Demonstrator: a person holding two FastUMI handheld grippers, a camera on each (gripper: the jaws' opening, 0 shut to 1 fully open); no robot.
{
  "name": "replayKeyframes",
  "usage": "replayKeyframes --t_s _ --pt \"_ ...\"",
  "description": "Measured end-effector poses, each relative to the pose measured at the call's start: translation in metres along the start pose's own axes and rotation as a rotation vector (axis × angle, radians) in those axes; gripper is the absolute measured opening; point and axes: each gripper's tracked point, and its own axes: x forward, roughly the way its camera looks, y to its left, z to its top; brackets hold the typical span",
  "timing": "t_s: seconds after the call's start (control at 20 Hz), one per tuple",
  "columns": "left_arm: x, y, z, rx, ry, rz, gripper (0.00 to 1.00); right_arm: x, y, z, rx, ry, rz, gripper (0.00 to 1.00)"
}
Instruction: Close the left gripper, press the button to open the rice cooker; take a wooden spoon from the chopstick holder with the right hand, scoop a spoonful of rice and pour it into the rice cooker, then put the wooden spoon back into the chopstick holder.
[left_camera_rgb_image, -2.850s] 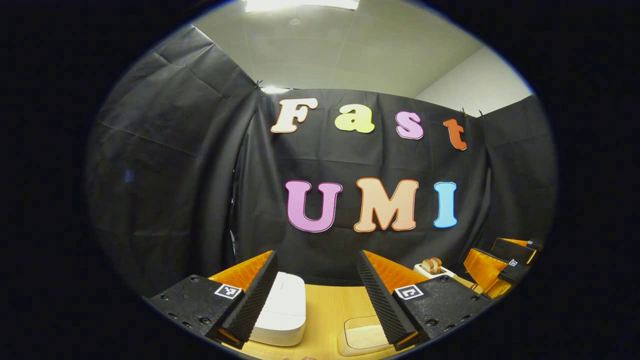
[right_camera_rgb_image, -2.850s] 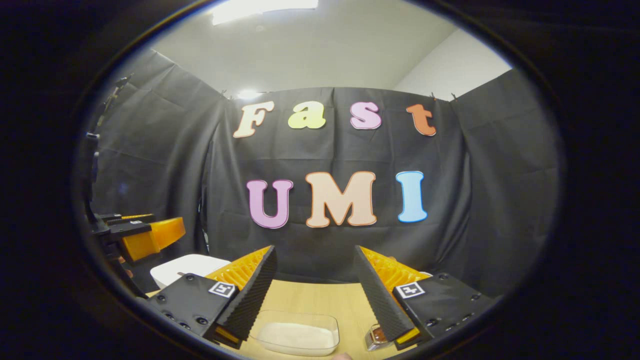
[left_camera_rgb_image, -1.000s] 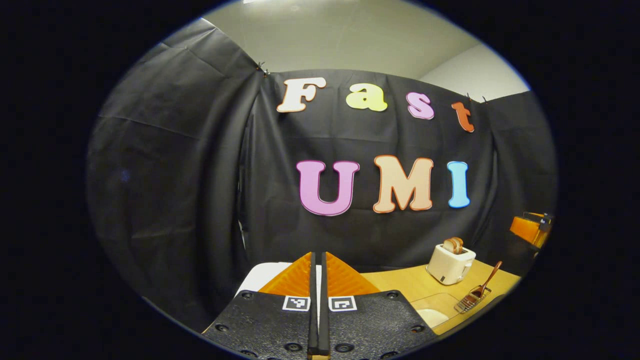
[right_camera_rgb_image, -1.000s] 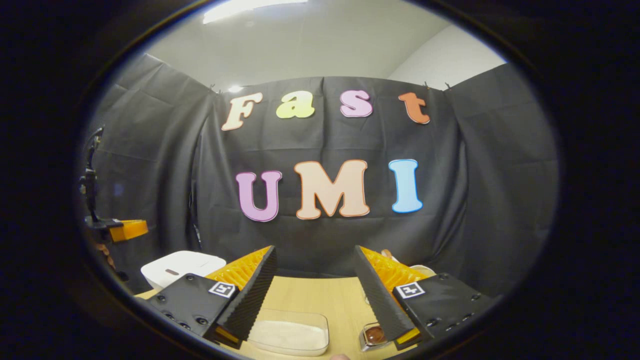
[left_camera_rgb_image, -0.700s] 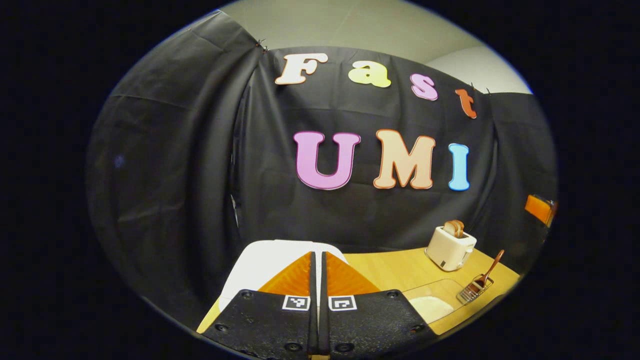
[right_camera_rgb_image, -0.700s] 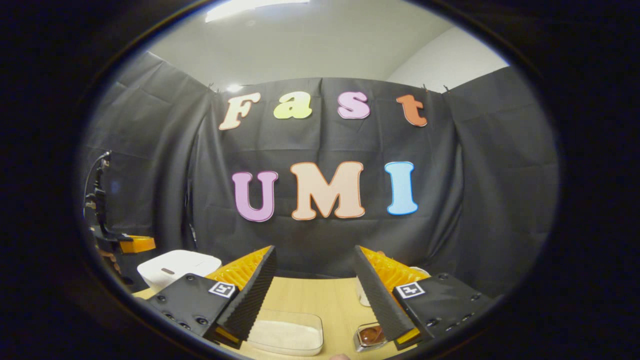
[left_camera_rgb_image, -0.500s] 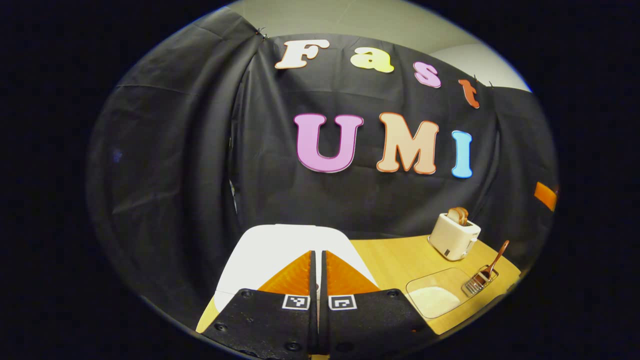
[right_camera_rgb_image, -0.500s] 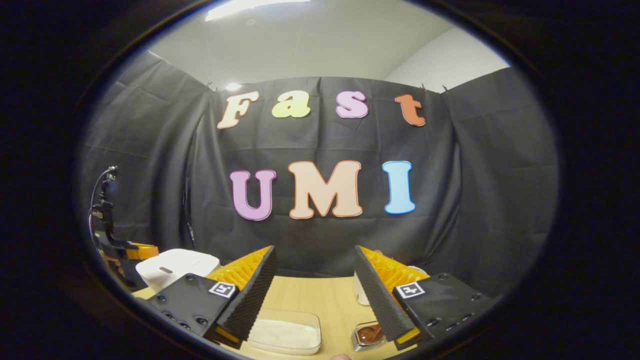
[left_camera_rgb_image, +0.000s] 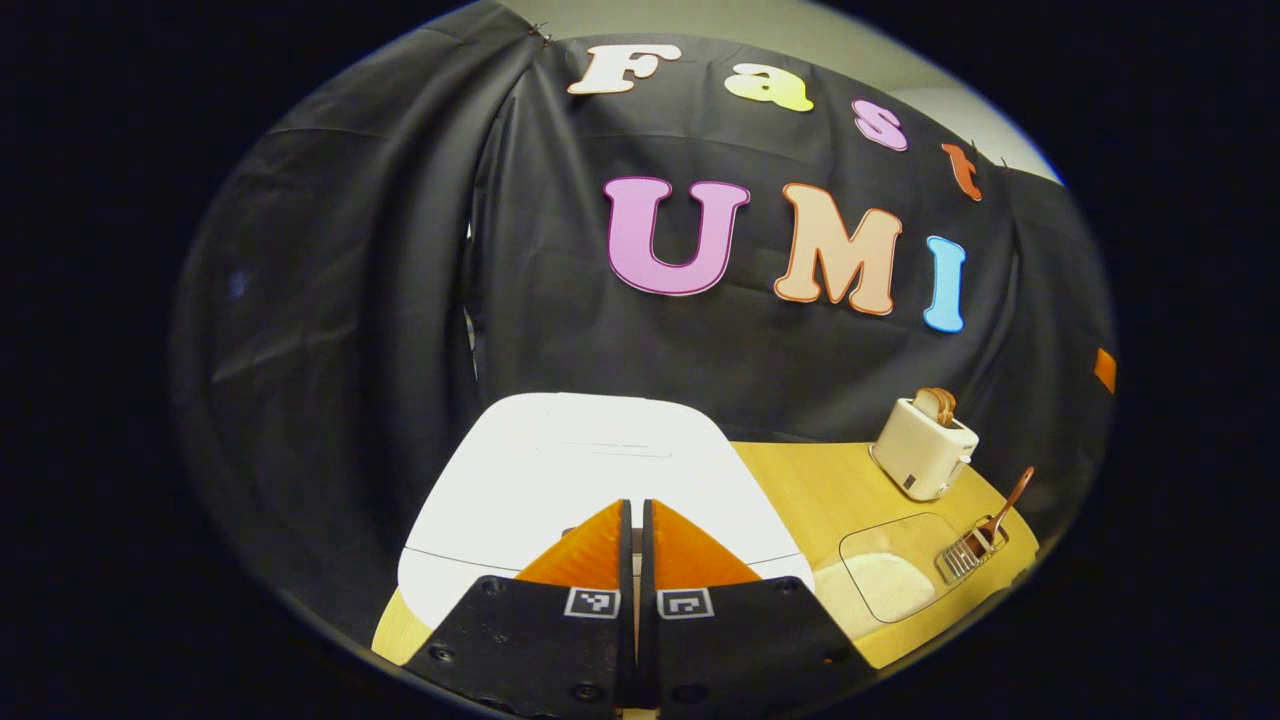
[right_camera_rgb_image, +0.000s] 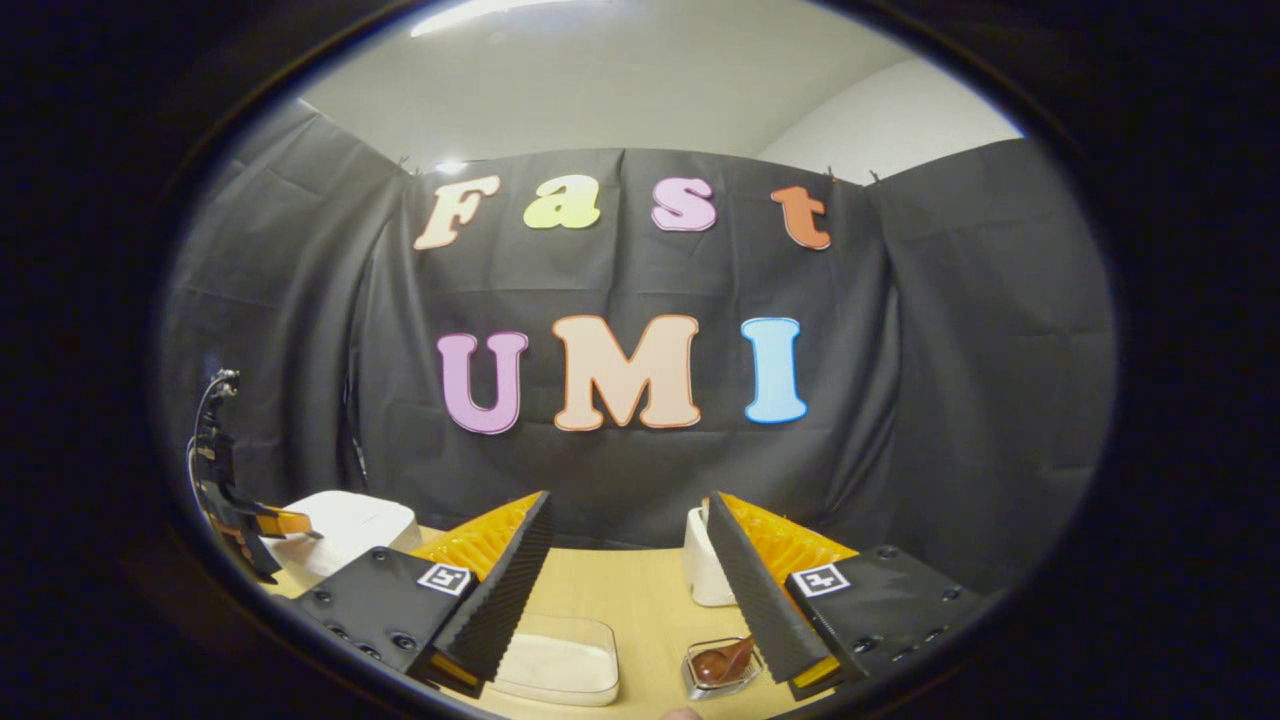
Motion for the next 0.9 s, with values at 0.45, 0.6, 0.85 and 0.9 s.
replayKeyframes --t_s 0.45,0.6,0.85,0.9 --pt "0.010 0.002 -0.016 -0.046 0.002 -0.022 0.00 -0.002 -0.001 -0.006 -0.029 0.007 0.001 0.97" --pt "0.004 0.002 -0.014 -0.117 -0.002 -0.027 0.00 -0.002 0.001 -0.010 -0.028 0.020 0.012 0.97" --pt "0.004 0.017 -0.007 -0.071 -0.024 0.078 0.00 0.000 -0.001 -0.010 -0.029 0.019 0.022 0.94" --pt "0.001 0.020 -0.006 -0.053 -0.029 0.093 0.00 0.001 -0.001 -0.010 -0.022 0.017 0.023 1.00"
